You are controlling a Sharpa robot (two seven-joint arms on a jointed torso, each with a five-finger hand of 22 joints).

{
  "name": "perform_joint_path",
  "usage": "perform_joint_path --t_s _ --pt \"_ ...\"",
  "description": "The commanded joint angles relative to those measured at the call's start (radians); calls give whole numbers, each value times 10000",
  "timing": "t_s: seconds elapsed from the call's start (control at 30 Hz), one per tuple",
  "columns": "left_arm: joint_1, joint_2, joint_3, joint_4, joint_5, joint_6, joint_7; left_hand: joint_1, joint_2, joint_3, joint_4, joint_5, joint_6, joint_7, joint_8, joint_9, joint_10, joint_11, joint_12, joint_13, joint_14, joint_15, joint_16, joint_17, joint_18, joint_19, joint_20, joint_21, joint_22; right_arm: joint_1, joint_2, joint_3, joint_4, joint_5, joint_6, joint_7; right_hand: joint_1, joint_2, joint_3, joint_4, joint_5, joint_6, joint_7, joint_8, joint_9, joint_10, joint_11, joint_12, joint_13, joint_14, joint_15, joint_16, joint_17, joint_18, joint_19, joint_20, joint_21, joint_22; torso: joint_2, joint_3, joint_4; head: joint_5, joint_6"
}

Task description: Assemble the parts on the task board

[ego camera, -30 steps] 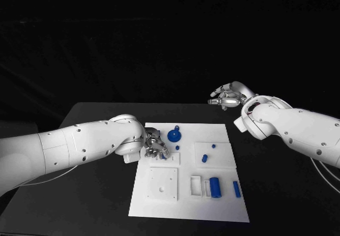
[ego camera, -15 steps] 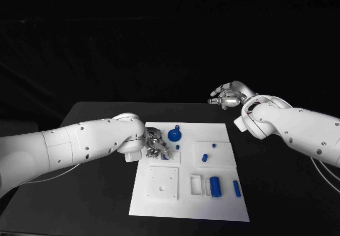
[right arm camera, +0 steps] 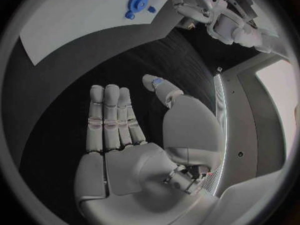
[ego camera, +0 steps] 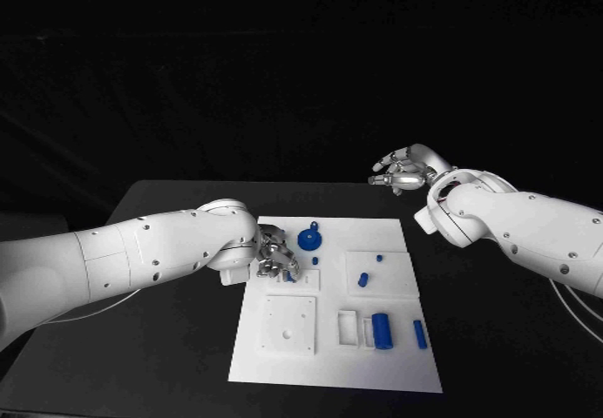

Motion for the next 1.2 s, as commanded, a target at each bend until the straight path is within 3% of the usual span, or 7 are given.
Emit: perform_joint_path --t_s 0.03,0.53,1.2 --pt "31 26 6 5 -234 178 -14 139 252 77 -102 56 1496 -1022 28 31 -330 -370 55 -17 -50 -199 46 -17 -1 59 -1497 -6 -15 -9 8 1 5 -20 107 100 -2 72 4 -40 11 18 69 28 2 -66 -2 67 -15 -78 12 53 -14 146 25 4 -41 7 1 -3 4 5 -14" --pt "31 76 2 -59 -240 458 -15 117 243 86 -134 99 1506 -1030 31 83 -326 -378 94 -28 -45 -214 72 -33 5 95 -1500 -11 -20 -11 10 1 11 -19 111 98 7 81 10 -58 9 17 70 28 1 -71 -1 80 -32 -81 13 58 -23 146 27 6 -50 17 5 -2 1 3 -11" --pt "28 172 -30 -208 -170 351 1 80 262 87 -125 87 1502 -1030 25 118 -334 -379 113 -42 -47 -223 82 -49 5 114 -1500 -20 -26 -21 32 1 -7 -19 111 108 20 94 20 -78 6 16 71 28 0 -76 0 95 -52 -83 14 65 -34 147 31 9 -61 28 -1 2 -3 11 -9"
